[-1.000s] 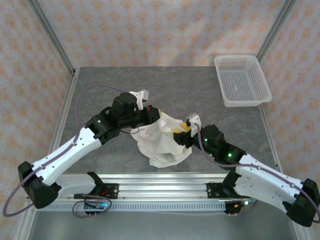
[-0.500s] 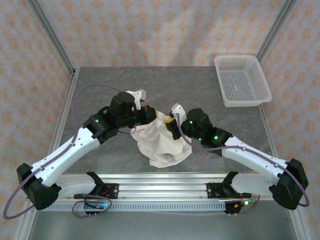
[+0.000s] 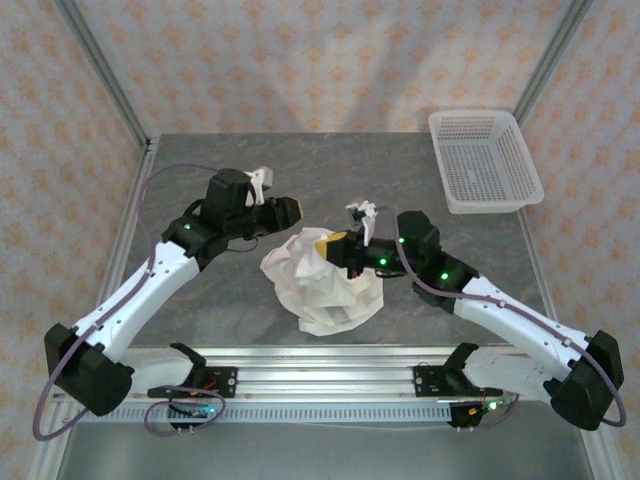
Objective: Fold the inside-out t-shirt
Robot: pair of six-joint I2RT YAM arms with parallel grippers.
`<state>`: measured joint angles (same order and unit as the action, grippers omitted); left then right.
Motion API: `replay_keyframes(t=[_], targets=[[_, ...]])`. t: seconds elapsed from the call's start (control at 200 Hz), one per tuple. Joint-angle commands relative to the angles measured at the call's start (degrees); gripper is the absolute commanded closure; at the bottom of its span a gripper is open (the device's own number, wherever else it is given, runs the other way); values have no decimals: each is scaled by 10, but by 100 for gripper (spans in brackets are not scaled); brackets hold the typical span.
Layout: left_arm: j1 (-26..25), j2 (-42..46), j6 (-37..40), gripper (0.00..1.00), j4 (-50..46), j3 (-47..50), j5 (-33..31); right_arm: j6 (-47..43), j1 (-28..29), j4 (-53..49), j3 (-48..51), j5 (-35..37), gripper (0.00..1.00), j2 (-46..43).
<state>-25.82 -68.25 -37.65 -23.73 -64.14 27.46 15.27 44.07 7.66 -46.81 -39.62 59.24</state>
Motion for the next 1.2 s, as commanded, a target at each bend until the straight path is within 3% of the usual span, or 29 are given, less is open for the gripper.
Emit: replay_keyframes(t=[0.0, 0.255, 0.52, 0.65, 0.951, 1.131, 1.196], targets=[[3, 66, 63, 56, -40, 16, -44, 26, -13, 45, 8, 1, 100, -8], [2, 168, 127, 52, 33, 170, 15, 21, -15, 45, 3, -10, 100, -2], [0, 139, 140, 51, 176, 267, 54, 21, -15, 39, -11, -27, 100, 10], [-6, 135, 152, 51, 248, 280, 59, 20, -15, 29, -15, -30, 100, 8], [-12, 102, 155, 51, 282, 263, 92, 27, -15, 27, -15, -27, 100, 2], [-29, 99, 150, 58, 285, 231, 121, 36, -15, 27, -15, -17, 100, 8], [-39, 104, 160, 73, 262, 212, 107, 41, -15, 28, -10, -3, 100, 7]])
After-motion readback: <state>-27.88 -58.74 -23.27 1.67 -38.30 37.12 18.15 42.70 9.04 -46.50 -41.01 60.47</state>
